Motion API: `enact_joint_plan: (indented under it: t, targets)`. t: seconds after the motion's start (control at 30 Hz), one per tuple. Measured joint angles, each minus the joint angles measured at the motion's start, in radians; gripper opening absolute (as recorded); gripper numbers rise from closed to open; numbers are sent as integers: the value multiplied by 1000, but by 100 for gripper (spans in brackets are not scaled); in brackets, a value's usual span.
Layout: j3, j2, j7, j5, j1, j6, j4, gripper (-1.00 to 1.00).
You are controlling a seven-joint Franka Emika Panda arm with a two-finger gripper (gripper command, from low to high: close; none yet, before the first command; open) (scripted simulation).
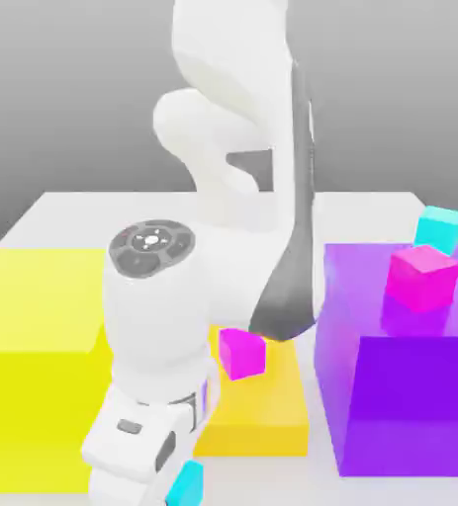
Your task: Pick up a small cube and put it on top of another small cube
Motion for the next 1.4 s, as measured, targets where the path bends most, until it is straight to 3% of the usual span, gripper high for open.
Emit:
enact_joint_plan:
  t: [0.23,0.6,0.83,1.1,1.4]
  targets:
    - [96,31,-138,-89,70,-136,105,-100]
    - [163,-4,-282,-358,226,-364,266,-100]
    - [209,-235,-73,-499,359,-523,208,-100]
    - [261,-524,172,-432,463,-593,23,-100]
    - [338,-851,392,-268,529,-653,-196,-100]
